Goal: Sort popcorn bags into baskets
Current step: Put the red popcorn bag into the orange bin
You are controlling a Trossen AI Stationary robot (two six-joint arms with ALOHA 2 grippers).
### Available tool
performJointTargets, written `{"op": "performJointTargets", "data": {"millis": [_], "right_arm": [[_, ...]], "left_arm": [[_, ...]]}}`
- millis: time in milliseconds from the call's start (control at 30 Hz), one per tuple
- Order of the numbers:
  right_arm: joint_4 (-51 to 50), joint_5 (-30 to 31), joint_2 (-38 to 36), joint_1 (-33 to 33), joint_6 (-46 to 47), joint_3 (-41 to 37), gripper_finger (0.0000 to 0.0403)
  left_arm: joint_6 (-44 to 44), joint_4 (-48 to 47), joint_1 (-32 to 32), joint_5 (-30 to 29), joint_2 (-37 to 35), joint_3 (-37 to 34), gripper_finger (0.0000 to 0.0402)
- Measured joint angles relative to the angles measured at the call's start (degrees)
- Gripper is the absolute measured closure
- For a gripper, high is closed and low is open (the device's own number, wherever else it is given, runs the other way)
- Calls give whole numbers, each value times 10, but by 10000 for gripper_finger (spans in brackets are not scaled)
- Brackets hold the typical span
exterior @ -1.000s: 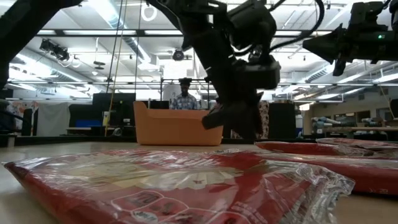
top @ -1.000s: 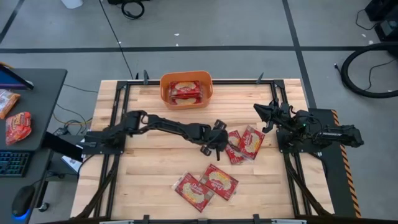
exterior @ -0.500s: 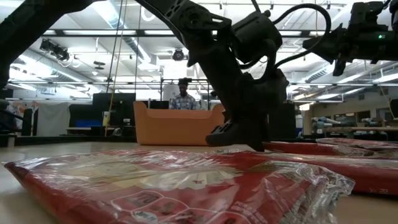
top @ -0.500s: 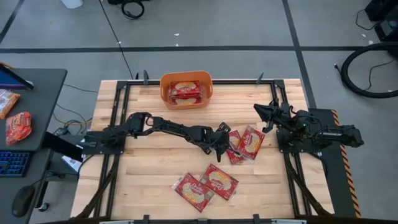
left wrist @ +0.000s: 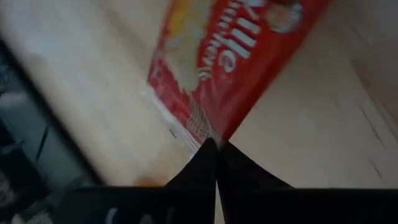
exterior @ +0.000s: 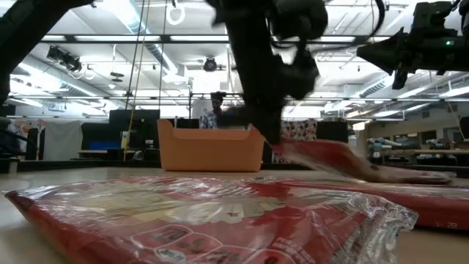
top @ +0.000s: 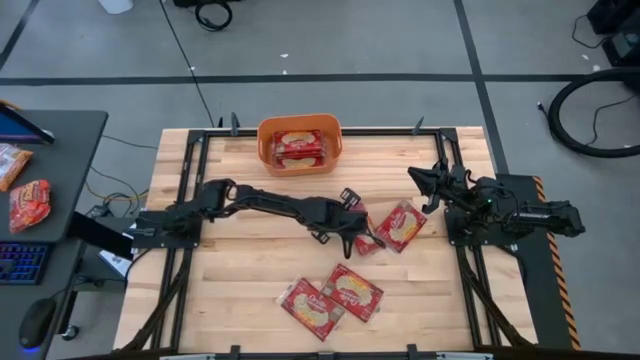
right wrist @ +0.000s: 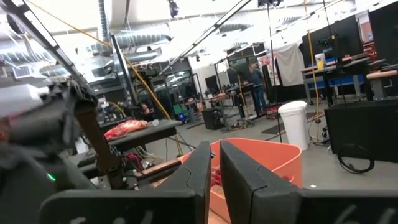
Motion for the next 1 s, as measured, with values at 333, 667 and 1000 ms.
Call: {"op": "performJointTargets", "data": {"millis": [333, 667, 1000], "right_arm": [[6, 0, 0, 0, 0, 0, 364], [10, 0, 0, 0, 0, 0, 364], [13, 0, 0, 0, 0, 0, 364]], "left_arm": [[-122, -191, -13, -104, -67, 58, 399], [-188, -237, 40, -216, -168, 58, 400], [-268, -222, 191, -216, -197, 58, 400]]}}
